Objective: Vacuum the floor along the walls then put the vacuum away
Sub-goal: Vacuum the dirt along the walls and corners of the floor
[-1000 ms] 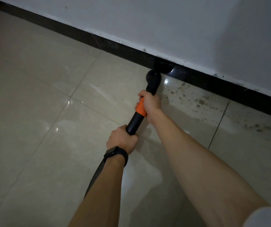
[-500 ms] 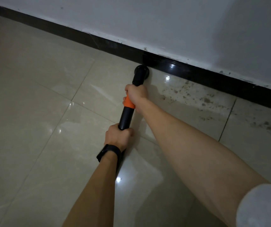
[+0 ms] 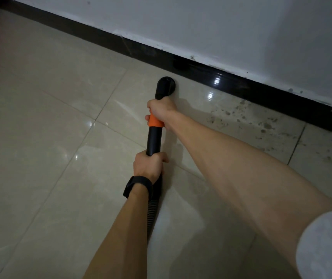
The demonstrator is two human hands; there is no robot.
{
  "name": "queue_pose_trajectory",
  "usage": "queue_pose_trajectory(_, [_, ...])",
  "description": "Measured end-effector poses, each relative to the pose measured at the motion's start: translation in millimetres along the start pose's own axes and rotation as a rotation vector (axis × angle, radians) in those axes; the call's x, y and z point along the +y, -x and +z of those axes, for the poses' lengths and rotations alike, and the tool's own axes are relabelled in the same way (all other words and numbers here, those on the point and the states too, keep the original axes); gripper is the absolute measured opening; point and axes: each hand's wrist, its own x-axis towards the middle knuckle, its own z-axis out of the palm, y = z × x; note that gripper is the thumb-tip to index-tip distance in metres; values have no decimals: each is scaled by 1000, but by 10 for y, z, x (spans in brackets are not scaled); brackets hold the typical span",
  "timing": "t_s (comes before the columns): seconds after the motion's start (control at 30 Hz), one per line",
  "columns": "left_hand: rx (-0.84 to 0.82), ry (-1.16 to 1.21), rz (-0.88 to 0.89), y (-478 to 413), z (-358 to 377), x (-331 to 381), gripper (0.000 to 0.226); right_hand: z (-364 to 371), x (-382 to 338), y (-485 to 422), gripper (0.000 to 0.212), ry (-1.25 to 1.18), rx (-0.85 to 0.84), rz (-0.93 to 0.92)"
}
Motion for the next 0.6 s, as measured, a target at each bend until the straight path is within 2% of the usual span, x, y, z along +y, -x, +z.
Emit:
queue_pose_trajectory(0.07, [-34,96,-25,0,48,47,22,41,-74,-38,9,111,25,-25])
queue_pose_trajectory(0.17, [-96,196,-51,1,111,139,20,58,-158,-104,23,240,110,-57])
queue_pose_trajectory(0.27, [-156,182,-51,-11,141,184,20,-43,-174,-130,12,216,171,-50])
queue_pose_trajectory(0.3, [-165,166,-48,-12,148,180,19,-77,-166,-114,12,202,187,-41])
queue_pose_trajectory(0.43, [-172,65,-29,39,144,117,18,-185,-38,-38,32,126,257,-19])
queue_pose_trajectory(0.6, [-116,-246,55,150,-47,-54,25,-305,252,202,27,-110,276,23])
